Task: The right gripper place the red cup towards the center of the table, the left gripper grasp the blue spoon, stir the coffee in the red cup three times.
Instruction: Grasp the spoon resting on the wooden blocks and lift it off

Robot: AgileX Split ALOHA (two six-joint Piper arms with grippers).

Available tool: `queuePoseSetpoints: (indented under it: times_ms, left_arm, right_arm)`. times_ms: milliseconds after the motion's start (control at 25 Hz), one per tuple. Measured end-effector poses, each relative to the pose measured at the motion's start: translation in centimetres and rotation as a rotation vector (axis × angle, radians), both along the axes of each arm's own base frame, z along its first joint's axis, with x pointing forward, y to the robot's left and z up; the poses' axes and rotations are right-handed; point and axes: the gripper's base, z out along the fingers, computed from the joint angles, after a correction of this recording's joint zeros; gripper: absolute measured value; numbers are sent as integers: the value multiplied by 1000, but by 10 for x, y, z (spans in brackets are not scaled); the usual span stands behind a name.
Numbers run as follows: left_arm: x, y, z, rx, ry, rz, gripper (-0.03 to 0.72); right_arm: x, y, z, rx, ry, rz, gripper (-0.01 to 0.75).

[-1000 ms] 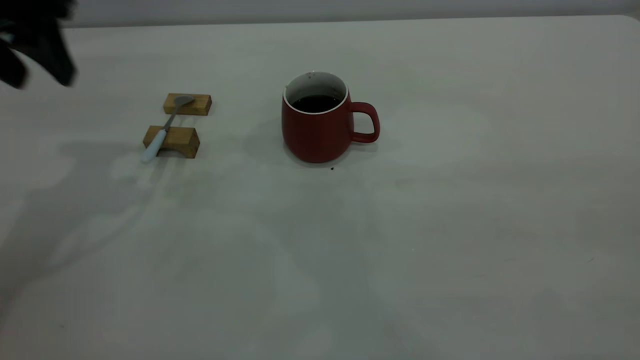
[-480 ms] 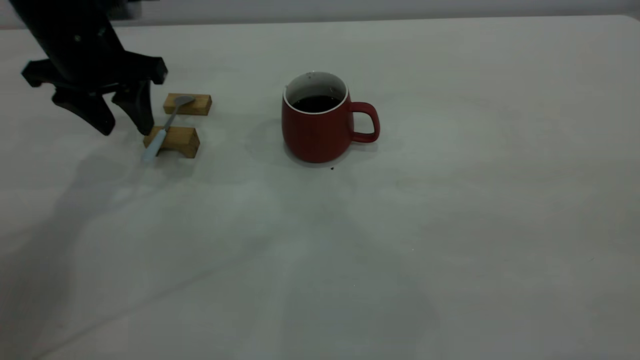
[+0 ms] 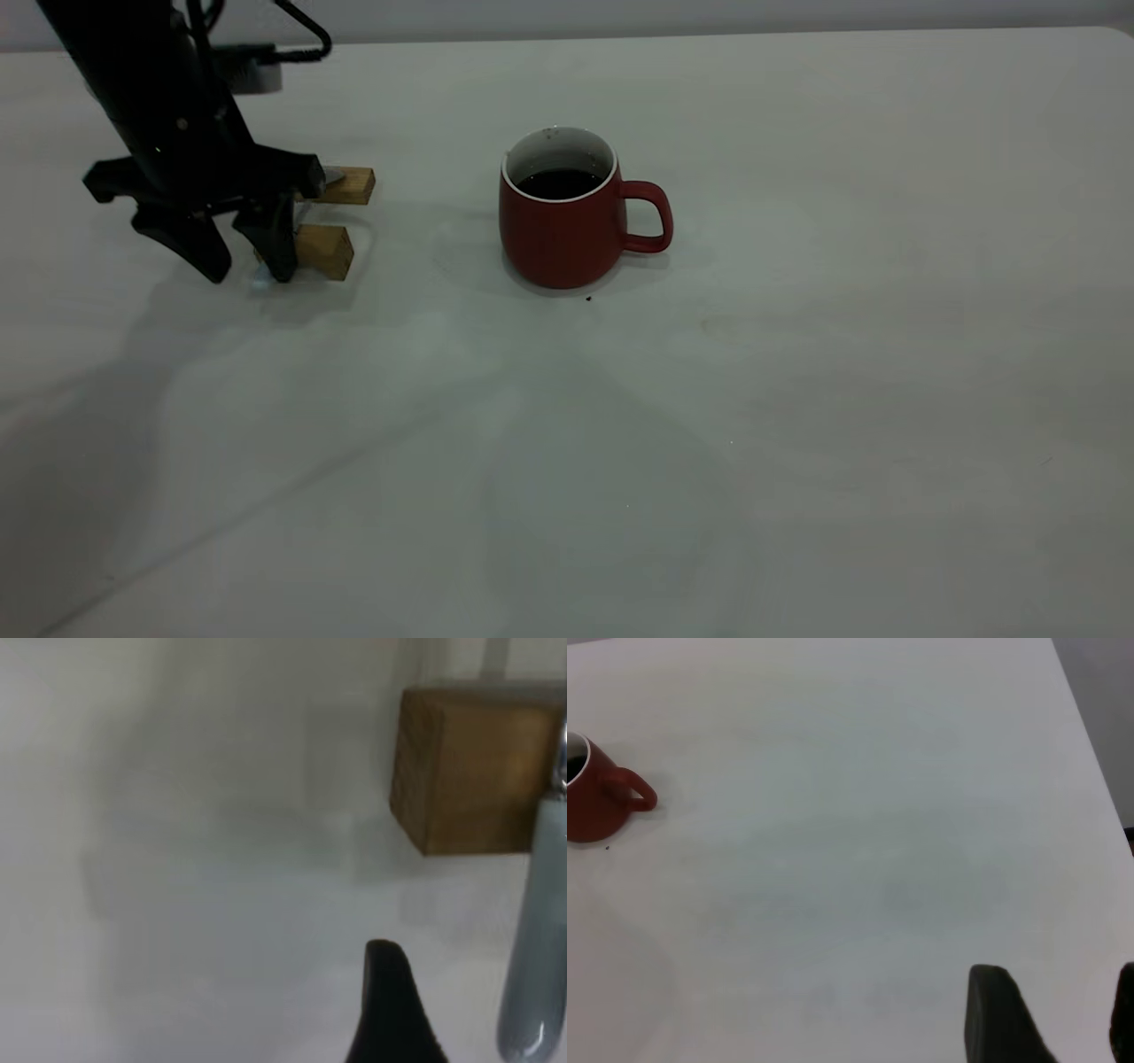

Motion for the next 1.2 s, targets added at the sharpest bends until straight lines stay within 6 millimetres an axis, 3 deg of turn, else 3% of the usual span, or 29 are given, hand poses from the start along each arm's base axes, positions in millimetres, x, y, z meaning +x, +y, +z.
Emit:
queuePoseSetpoints:
  times_ms: [400, 720, 960, 1200]
  left_arm:
    - [-1, -1, -22, 3, 31, 0, 532]
    - [2, -1, -22, 1, 6, 2, 376]
    - [7, -2, -16, -1, 17, 0, 139]
    - [22, -7, 13, -16, 98, 4, 140]
  right_arm:
    - [0, 0, 0, 1, 0, -1, 350]
    - [0, 0, 0, 1, 0, -1, 350]
    - [0, 0, 0, 1, 0, -1, 350]
    - [0, 0, 0, 1, 0, -1, 350]
